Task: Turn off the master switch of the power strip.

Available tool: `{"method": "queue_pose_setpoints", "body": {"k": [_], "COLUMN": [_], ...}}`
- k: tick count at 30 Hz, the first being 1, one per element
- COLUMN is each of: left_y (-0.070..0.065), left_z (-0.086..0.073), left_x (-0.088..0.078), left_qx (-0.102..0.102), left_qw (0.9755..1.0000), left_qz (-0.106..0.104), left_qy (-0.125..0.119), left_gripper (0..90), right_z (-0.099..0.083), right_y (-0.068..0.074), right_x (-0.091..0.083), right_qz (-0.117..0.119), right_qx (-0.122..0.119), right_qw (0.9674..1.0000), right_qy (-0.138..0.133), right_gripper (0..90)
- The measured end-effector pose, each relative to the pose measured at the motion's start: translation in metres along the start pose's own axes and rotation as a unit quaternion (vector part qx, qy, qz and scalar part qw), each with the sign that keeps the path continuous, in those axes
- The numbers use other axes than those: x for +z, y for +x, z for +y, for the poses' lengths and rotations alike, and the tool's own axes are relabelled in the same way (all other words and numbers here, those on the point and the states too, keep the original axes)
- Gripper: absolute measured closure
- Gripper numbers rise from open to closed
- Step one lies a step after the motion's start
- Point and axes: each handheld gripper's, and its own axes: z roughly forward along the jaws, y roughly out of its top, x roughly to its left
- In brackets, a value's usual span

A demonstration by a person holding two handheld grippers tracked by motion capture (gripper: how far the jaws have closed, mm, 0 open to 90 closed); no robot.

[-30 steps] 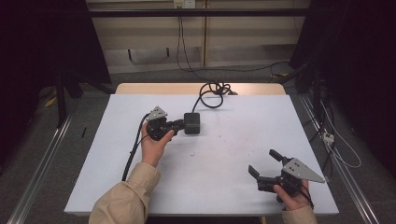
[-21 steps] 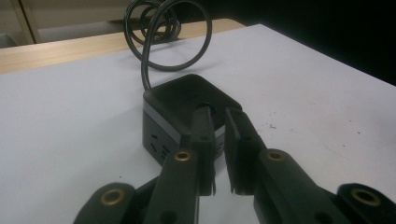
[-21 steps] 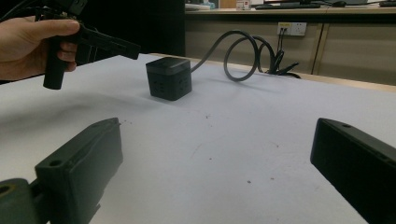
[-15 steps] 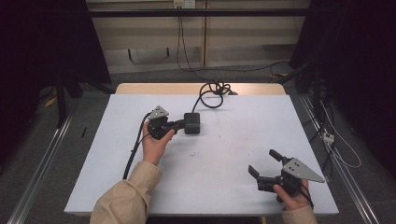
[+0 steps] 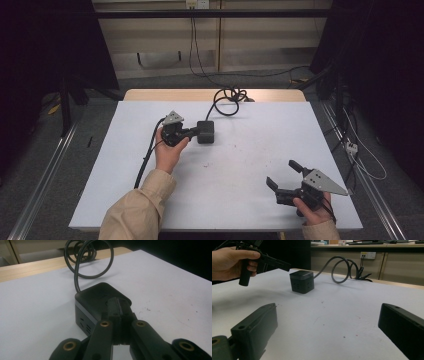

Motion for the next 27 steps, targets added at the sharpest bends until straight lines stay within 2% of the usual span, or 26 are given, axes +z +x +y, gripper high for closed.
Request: {"method": "queue_pose_setpoints", "body": {"k": [8, 13, 27], "left_y": [-0.001, -0.002, -0.003], "left_z": [0.004, 0.007, 0.011], "left_x": [0.003, 0.007, 0.014], "left_qx": [0.0, -0.001, -0.002], "left_qw": [1.0, 1.0, 1.0], "left_qz": [0.001, 0.0, -0.004], "left_qy": [0.003, 0.002, 0.003], "left_gripper": [90.0, 90.0, 90.0], "right_z": [0.0, -0.001, 0.0], "right_y": [-0.001, -0.001, -0.001], "right_x": [0.0, 0.0, 0.0], "right_qz": [-0.002, 0.001, 0.003], "right_qx": [0.006, -0.002, -0.001], "right_qw": [1.0, 1.0, 1.0], "right_qy": [-0.003, 0.001, 0.0], "right_gripper": [2.0, 1.9, 2.0]}}
